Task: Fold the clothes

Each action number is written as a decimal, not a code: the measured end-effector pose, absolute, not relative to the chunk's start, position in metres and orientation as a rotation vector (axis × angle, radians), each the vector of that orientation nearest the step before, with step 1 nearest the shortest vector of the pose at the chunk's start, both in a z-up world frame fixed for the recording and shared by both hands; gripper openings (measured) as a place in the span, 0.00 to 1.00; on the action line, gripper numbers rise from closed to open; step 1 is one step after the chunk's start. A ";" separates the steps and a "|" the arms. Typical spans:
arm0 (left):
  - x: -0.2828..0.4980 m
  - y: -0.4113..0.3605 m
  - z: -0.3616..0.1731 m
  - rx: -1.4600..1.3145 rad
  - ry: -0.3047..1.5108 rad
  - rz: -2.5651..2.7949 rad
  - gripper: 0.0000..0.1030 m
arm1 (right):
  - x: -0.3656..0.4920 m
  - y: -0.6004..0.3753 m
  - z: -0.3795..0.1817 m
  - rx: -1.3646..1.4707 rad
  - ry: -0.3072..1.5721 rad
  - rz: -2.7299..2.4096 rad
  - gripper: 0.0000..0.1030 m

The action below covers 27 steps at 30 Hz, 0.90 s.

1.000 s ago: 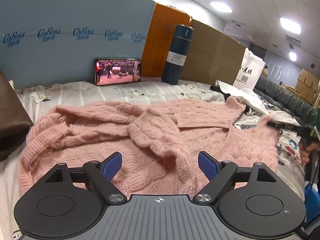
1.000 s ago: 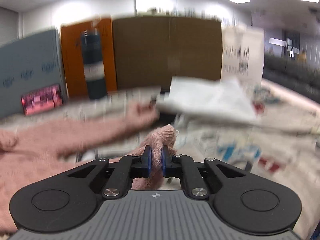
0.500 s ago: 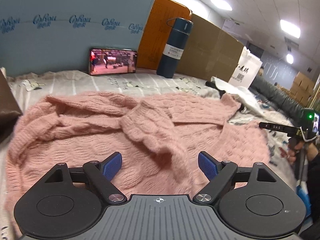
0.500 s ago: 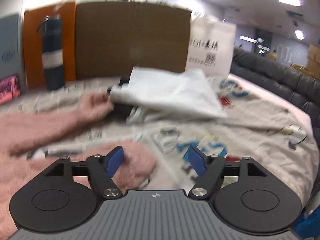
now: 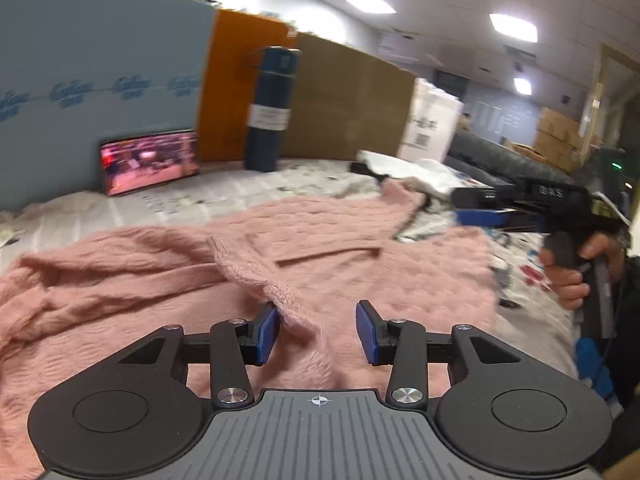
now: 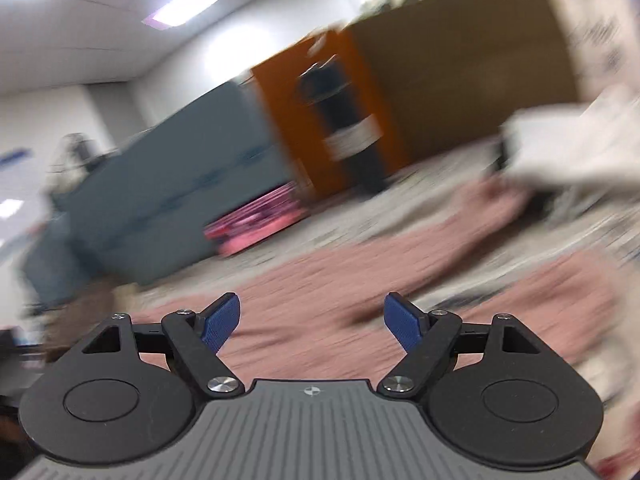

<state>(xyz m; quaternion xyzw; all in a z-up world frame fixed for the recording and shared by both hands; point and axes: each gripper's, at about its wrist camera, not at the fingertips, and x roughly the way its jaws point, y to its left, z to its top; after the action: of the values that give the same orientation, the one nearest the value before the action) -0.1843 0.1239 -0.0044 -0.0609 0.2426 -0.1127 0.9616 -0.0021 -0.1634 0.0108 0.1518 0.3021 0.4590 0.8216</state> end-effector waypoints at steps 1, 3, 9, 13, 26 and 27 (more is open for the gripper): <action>-0.187 0.118 -0.004 -0.101 0.482 -0.250 0.42 | -0.003 -0.156 0.008 0.354 0.673 1.029 0.76; -0.192 0.107 -0.002 -0.056 0.463 -0.294 0.48 | -0.005 -0.145 0.004 0.411 0.718 1.108 0.76; -0.195 0.088 -0.012 0.021 0.526 -0.361 0.56 | -0.006 -0.119 -0.013 0.484 0.856 1.162 0.76; -0.214 0.099 -0.003 0.007 0.460 -0.310 0.67 | -0.011 -0.108 -0.010 0.389 0.847 1.120 0.73; -0.273 0.169 0.003 -0.091 0.403 0.125 0.70 | -0.050 -0.056 -0.011 -0.087 0.652 1.158 0.15; -0.275 0.173 0.002 -0.095 0.402 0.133 0.70 | -0.055 -0.059 -0.003 -0.078 0.613 1.174 0.14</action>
<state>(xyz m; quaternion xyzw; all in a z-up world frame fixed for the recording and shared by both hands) -0.2749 0.1728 0.0020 -0.0472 0.1994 0.0662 0.9765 -0.0550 -0.0594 -0.0034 -0.0362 0.2844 0.5449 0.7879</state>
